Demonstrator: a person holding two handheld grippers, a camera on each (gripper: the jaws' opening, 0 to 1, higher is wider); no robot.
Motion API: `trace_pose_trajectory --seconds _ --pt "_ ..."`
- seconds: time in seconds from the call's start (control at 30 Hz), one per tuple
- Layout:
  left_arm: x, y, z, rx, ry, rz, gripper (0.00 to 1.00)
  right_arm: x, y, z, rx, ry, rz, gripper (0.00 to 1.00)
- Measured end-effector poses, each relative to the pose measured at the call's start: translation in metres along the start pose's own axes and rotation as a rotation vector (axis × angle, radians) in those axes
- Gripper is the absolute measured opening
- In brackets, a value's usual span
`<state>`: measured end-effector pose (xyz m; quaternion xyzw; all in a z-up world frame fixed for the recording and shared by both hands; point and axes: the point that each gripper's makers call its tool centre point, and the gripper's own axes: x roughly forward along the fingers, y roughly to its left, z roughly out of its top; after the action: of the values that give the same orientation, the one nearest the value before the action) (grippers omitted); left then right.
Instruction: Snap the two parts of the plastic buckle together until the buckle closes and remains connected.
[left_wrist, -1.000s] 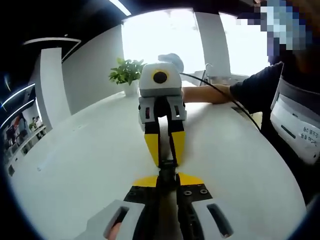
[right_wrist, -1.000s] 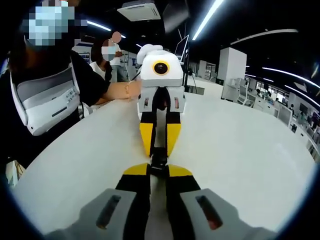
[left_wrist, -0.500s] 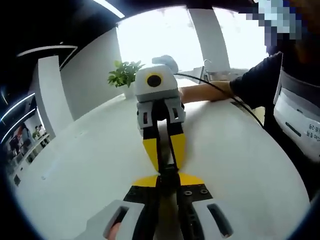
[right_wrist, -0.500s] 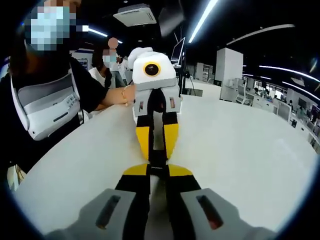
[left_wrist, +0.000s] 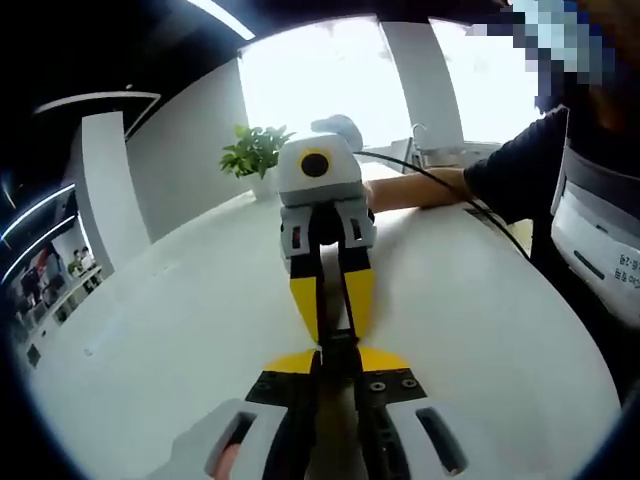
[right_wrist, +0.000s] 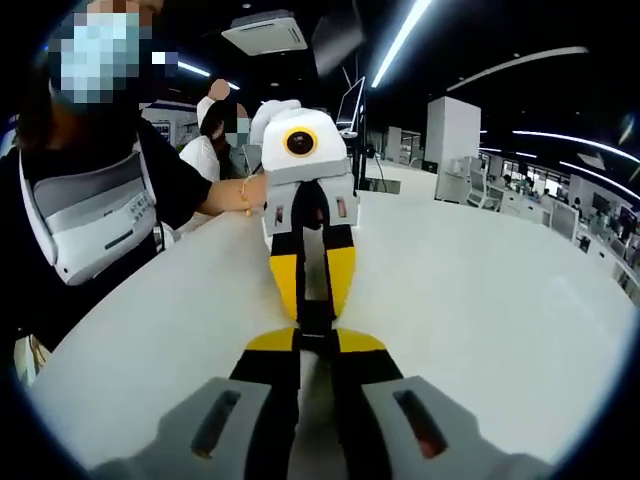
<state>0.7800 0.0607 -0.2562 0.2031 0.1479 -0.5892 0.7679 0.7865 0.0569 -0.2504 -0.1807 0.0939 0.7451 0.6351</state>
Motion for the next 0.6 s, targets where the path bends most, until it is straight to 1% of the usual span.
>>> trace_pose_trajectory --seconds 0.27,0.6 --pt "-0.0004 0.0013 0.0007 -0.010 -0.003 0.007 0.12 -0.0009 -0.0007 -0.0003 0.000 0.001 -0.007 0.11" --pt "-0.0011 0.0015 0.0012 0.004 -0.003 0.018 0.13 -0.0010 -0.0012 -0.0004 0.002 -0.001 -0.011 0.11"
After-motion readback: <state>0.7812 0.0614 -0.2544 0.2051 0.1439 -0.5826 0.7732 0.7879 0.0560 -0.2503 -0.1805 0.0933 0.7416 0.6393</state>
